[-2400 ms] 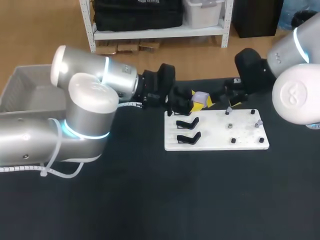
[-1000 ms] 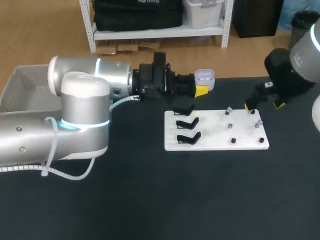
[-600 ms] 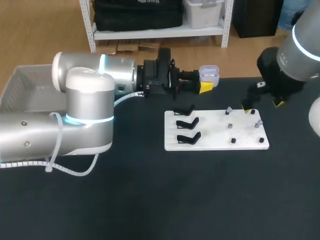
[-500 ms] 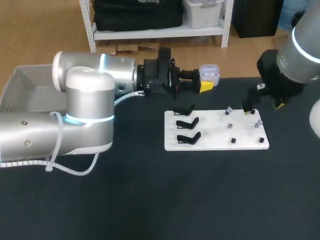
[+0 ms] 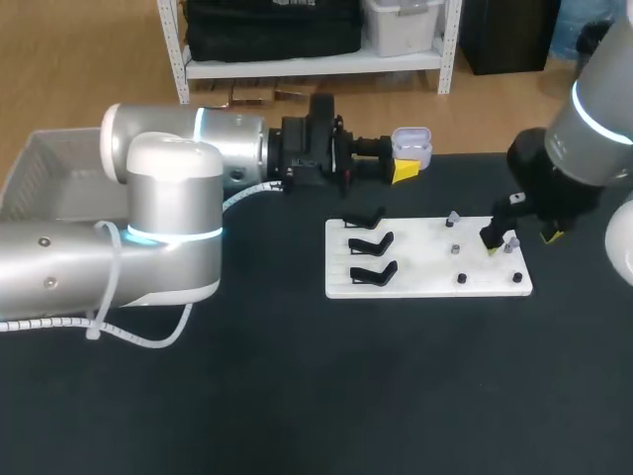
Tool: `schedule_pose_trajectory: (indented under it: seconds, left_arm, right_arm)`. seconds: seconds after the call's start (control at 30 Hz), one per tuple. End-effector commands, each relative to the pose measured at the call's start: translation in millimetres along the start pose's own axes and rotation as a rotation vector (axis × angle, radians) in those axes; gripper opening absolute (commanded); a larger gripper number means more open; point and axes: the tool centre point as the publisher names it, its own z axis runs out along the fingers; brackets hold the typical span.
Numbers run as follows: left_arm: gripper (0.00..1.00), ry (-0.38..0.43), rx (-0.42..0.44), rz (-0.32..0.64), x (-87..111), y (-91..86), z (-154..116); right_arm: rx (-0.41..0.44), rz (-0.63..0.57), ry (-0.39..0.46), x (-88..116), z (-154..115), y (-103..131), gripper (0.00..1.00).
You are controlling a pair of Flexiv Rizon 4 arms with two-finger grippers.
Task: Pick up each earbud case from the left stands, insert the matching earbuds, close the lid, and place the case in the box.
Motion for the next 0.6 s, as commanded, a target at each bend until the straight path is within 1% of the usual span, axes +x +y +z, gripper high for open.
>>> schedule_pose_trajectory:
  seconds: [0.03, 0.17, 0.23, 0.3, 0.33, 0.4, 0.43, 0.47, 0.53, 0.57, 0.6]
  left_arm:
    - [0.00, -0.006, -0.006, 0.003, 1.0, -2.1, -1.0]
    - [0.00, -0.006, -0.006, 0.003, 1.0, -2.1, -1.0]
    - [0.00, -0.006, -0.006, 0.003, 1.0, -2.1, -1.0]
    - [0.00, -0.006, -0.006, 0.003, 1.0, -2.1, -1.0]
    - [0.00, -0.006, -0.006, 0.003, 1.0, -2.1, -1.0]
    - [0.00, -0.006, -0.006, 0.003, 1.0, -2.1, -1.0]
    - [0.00, -0.006, -0.006, 0.003, 1.0, -2.1, -1.0]
    - [0.00, -0.006, -0.006, 0.003, 1.0, -2.1, -1.0]
    - [0.00, -0.006, -0.006, 0.003, 1.0, -2.1, -1.0]
    - [0.00, -0.006, -0.006, 0.003, 1.0, -2.1, -1.0]
    - [0.00, -0.006, -0.006, 0.003, 1.0, -2.1, -1.0]
  right_arm:
    - [0.014, -0.008, 0.026, -4.3, 13.1, -4.1, 1.00]
    - [0.096, -0.022, 0.034, -6.2, 21.4, -9.4, 1.00]
    - [0.107, -0.017, 0.029, -7.6, 25.0, -11.2, 1.00]
    - [0.140, -0.017, 0.027, -9.2, 27.7, -13.0, 1.00]
    - [0.146, -0.018, 0.028, -9.3, 28.4, -13.1, 0.96]
    - [0.142, -0.011, 0.026, -10.0, 30.7, -14.0, 0.91]
    - [0.148, -0.013, 0.029, -10.3, 31.7, -14.3, 0.87]
    - [0.154, -0.011, 0.026, -10.5, 32.9, -15.3, 0.78]
    - [0.157, -0.010, 0.027, -11.2, 35.5, -18.1, 0.55]
    - [0.157, -0.009, 0.027, -11.6, 36.7, -19.1, 0.50]
    - [0.157, -0.010, 0.028, -11.9, 37.7, -19.7, 0.49]
